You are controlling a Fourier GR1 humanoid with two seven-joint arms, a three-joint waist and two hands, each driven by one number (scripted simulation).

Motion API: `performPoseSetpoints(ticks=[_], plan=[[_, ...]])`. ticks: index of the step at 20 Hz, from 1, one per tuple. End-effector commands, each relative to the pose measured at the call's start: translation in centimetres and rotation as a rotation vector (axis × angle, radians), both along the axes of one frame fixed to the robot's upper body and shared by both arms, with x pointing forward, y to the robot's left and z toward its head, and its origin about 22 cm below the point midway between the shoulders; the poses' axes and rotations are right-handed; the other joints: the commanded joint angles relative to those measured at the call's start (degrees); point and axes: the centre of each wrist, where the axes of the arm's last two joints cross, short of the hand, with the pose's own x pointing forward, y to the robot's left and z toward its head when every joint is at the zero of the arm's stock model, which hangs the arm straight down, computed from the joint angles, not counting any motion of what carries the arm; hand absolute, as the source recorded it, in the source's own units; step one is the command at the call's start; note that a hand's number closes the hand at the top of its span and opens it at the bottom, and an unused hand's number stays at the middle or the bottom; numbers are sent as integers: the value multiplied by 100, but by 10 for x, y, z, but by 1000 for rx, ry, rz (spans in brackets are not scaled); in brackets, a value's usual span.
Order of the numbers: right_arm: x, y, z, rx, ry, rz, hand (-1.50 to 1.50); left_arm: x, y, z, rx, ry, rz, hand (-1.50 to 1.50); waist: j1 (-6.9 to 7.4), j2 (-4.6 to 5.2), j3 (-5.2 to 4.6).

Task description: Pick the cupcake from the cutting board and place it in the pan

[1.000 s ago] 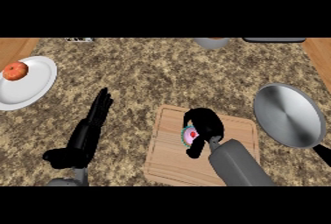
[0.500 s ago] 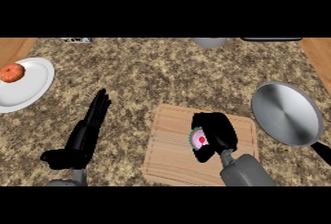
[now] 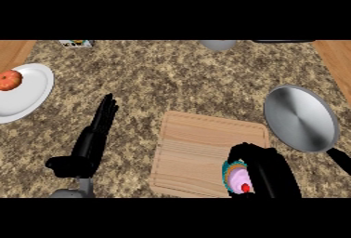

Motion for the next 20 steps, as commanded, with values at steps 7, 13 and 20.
performPoseSetpoints(ticks=[7,13,20], plan=[[-18,-27,43,264,-123,-217,150,1,-14,7,13,-15,-20,0,151,44,5],[6,-93,34,385,-152,-308,150,-7,1,11,5,-7,-21,0,177,47,9],[62,-151,1,258,-300,-407,150,-3,-3,0,-12,0,-29,0,218,66,9]])
